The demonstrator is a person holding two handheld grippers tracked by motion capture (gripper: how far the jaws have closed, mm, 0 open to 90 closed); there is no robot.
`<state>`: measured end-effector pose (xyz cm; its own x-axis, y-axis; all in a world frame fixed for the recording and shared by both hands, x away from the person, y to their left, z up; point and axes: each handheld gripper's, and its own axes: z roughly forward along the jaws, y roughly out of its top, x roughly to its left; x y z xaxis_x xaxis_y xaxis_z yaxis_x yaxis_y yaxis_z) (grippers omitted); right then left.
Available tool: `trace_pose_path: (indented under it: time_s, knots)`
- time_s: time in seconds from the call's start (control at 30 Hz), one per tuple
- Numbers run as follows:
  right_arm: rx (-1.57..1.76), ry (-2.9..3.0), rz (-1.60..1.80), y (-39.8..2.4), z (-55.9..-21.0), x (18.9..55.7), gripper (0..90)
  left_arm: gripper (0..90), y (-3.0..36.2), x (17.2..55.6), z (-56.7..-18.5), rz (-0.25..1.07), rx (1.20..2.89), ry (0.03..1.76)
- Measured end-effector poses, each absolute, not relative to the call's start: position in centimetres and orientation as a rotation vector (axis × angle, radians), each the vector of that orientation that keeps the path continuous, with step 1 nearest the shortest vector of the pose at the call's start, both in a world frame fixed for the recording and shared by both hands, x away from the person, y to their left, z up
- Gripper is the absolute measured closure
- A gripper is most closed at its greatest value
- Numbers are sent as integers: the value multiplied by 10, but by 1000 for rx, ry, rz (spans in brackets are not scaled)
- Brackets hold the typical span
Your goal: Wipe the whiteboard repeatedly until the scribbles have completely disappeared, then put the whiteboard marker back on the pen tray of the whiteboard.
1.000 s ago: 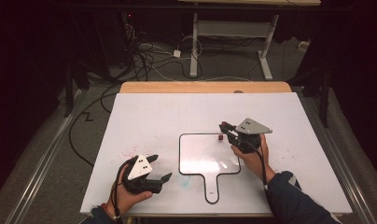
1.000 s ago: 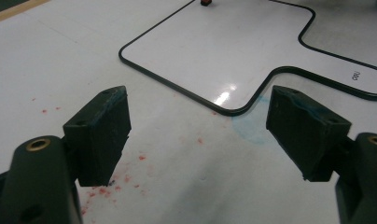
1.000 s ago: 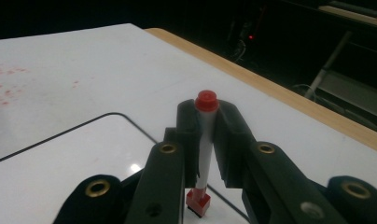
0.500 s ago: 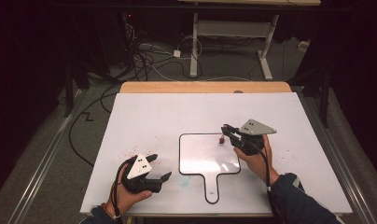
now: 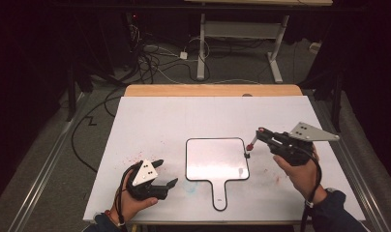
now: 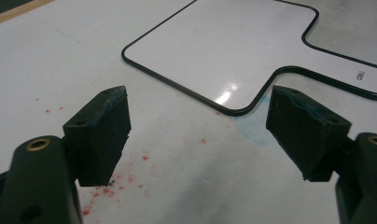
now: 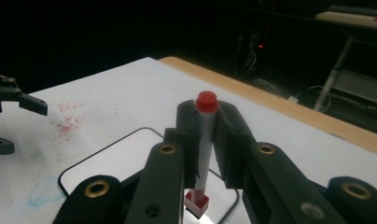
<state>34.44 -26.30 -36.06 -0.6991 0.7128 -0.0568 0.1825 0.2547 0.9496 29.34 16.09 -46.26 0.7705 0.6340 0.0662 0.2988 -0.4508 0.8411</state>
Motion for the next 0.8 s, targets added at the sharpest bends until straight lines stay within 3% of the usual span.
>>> trace_pose_path:
  time_s: [0.33,0.8]
  knots:
    - [907,2260,1347,-277,-357,323,815,210,161,293,-462,475,2061,702]
    - [1243,2442,1350,-259,-411,394,794,210,154,298,-464,471,2086,686]
